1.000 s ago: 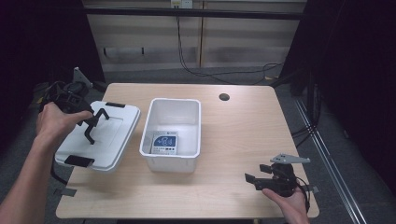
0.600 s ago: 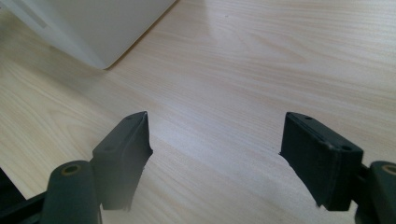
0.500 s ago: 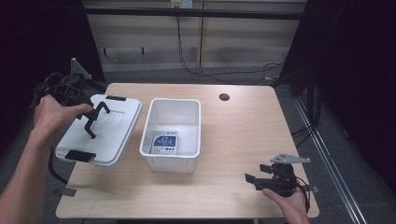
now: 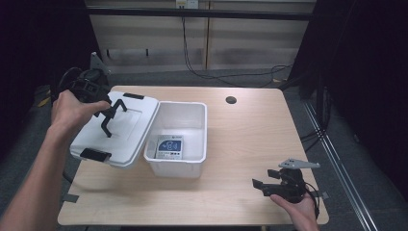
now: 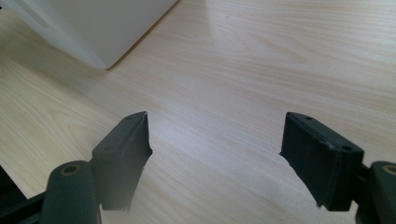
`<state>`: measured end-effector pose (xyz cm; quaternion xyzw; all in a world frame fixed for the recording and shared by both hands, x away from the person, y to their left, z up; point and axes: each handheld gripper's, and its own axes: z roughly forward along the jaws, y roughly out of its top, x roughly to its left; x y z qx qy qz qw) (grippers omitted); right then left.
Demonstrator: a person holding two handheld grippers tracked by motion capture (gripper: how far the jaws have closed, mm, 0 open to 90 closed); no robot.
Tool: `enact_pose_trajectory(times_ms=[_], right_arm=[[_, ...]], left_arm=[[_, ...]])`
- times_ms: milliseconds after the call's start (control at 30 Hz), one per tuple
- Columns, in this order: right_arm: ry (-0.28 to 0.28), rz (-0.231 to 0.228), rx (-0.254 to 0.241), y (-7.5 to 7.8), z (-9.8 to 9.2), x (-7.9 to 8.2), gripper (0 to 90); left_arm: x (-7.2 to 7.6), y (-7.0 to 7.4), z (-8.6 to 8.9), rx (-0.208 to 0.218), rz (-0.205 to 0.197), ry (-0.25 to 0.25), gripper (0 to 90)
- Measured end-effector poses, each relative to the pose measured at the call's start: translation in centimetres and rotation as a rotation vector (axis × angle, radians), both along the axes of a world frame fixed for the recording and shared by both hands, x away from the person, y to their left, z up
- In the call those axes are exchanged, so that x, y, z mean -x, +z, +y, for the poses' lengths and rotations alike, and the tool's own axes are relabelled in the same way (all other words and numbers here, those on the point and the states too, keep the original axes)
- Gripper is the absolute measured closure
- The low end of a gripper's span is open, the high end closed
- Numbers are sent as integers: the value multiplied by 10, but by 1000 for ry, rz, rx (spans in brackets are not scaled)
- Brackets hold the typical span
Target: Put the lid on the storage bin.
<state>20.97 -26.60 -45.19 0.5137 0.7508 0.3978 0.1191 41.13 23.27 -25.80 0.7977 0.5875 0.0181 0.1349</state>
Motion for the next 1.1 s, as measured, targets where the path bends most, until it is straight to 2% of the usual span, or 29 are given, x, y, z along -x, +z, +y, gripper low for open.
enact_pose_trajectory(times_ms=[267,367,533,667,767,1000,1100], right_arm=[[0,0,-1,0,0,0,231],[1,1,-1,0,0,0,230],[6,-1,0,0,0,0,225],[7,0,-8,0,0,-1,164],[9,-5,-4,1,0,-1,135],[25,-2,-11,1,0,-1,136],[28,-3,-6,1,0,-1,137]], left_arm=[[-3,-2,-20,2,10,-18,851],[-4,-1,-28,-3,8,-10,851],[-4,3,-40,-5,5,-29,850],[-4,1,-51,-4,6,-47,850],[-4,0,-55,-4,10,-43,851],[-9,-7,-77,13,34,-16,851],[-9,-8,-85,13,35,-23,851]])
